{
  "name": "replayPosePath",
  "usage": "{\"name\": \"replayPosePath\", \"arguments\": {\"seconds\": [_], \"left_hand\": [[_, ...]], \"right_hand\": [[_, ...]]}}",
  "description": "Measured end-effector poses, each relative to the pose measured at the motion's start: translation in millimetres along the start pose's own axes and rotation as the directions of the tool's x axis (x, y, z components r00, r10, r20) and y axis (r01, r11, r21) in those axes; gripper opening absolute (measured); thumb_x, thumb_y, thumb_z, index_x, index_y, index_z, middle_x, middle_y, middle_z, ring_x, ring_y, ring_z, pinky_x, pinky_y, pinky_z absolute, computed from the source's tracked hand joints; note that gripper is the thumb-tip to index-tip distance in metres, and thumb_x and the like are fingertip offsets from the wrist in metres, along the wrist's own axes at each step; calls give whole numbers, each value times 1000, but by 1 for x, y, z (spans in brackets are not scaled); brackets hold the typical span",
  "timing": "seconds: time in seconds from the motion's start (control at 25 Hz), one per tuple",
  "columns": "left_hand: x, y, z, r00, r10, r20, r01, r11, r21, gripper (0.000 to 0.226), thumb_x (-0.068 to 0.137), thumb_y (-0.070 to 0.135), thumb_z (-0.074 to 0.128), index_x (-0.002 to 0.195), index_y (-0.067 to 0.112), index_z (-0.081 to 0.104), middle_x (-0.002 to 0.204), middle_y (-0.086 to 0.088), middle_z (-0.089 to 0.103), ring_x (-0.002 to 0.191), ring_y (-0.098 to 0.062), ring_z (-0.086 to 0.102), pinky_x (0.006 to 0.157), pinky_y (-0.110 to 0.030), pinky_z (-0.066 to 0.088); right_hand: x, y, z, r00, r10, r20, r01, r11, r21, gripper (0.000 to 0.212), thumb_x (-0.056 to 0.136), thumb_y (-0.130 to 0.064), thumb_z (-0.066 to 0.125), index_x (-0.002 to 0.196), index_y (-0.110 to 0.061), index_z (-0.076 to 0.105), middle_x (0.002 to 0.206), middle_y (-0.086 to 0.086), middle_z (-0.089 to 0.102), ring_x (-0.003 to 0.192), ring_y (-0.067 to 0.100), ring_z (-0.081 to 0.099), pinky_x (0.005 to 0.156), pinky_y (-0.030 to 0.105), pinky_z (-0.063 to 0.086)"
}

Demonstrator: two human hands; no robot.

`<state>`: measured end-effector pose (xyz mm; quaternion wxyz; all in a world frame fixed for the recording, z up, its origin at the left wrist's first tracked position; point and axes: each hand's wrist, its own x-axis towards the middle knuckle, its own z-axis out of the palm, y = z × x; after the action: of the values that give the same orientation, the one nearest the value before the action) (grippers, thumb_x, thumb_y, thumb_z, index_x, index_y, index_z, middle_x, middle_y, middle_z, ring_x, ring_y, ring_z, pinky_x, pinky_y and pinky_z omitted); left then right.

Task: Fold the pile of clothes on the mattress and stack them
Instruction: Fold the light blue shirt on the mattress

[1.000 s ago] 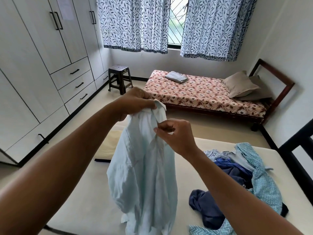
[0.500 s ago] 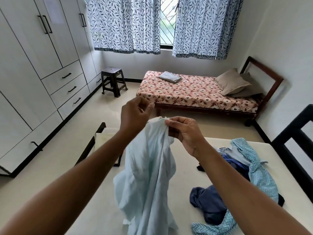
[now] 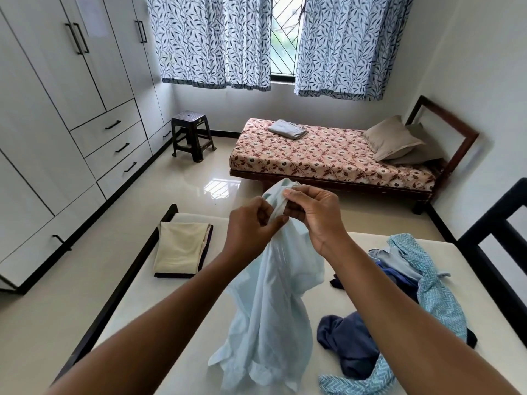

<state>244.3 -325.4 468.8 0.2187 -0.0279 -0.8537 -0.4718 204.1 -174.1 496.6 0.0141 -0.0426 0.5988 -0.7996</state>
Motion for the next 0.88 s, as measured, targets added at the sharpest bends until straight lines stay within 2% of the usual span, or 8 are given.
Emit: {"name": "replayPosePath", "arguments": {"seconds": [0.16, 0.24, 0.32, 0.36, 0.44, 0.6, 0.76, 0.88], "left_hand": [[-10, -2, 7, 984, 40, -172, -18, 992, 126, 34, 83, 29, 86, 75, 20, 54, 61, 17, 50, 55, -3, 50, 53, -10, 34], [-21, 1, 14, 980, 166, -113, -148, 977, 151, 29, 87, 32, 83, 78, 21, 58, 68, 17, 54, 57, -2, 52, 59, -8, 40], [-28, 2, 16, 954, 299, 23, -300, 951, 69, 27, 90, 37, 79, 77, 17, 67, 70, 9, 64, 59, -7, 60, 60, -22, 54], [-27, 4, 12, 961, 275, 32, -275, 961, 3, 30, 93, 38, 76, 75, 15, 70, 67, 6, 67, 56, -10, 63, 58, -32, 57], [-18, 5, 1, 995, 90, -52, -95, 990, -107, 35, 96, 40, 70, 74, 13, 70, 60, 3, 68, 49, -13, 66, 54, -43, 59], [-4, 4, -10, 986, -102, -133, 82, 985, -149, 25, 89, 44, 79, 88, 19, 76, 73, 6, 75, 63, -11, 73, 64, -43, 64], [-8, 5, -5, 952, -284, -115, 223, 900, -374, 24, 80, 35, 88, 88, 14, 80, 77, 0, 78, 71, -19, 77, 70, -45, 66], [-8, 3, -6, 937, -335, -96, 256, 849, -462, 20, 79, 26, 90, 88, 11, 81, 78, -4, 79, 73, -24, 78, 74, -45, 66]], "right_hand": [[2, 4, 1, 997, -72, -5, 71, 995, -75, 2, 87, -2, 79, 86, -4, 79, 97, 20, 77, 86, 32, 77, 77, 38, 64], [3, 6, 5, 995, -95, -5, 94, 988, -121, 4, 86, -5, 81, 85, -8, 80, 92, 15, 78, 83, 28, 77, 78, 39, 65], [6, 8, 7, 996, -94, 6, 94, 985, -143, 5, 85, -8, 83, 83, -12, 81, 89, 13, 78, 81, 26, 76, 80, 40, 64], [8, 7, 6, 996, -83, 21, 85, 986, -140, 6, 84, -8, 84, 82, -13, 82, 90, 13, 79, 81, 26, 76, 79, 41, 64], [10, 6, 3, 996, -61, 63, 68, 991, -115, 4, 84, -7, 84, 85, -9, 82, 92, 16, 78, 83, 29, 76, 78, 41, 63], [8, 5, 4, 985, -79, 154, 103, 983, -154, 9, 87, -3, 79, 95, 1, 79, 91, 21, 77, 82, 30, 76, 78, 40, 64], [4, 5, 7, 980, -52, 193, 84, 983, -163, 5, 89, 0, 75, 93, 2, 79, 86, 19, 77, 80, 29, 76, 76, 37, 64], [2, 7, 4, 976, -23, 218, 63, 982, -177, 6, 91, -1, 74, 91, -1, 79, 91, 19, 77, 84, 33, 77, 80, 41, 64]]}}
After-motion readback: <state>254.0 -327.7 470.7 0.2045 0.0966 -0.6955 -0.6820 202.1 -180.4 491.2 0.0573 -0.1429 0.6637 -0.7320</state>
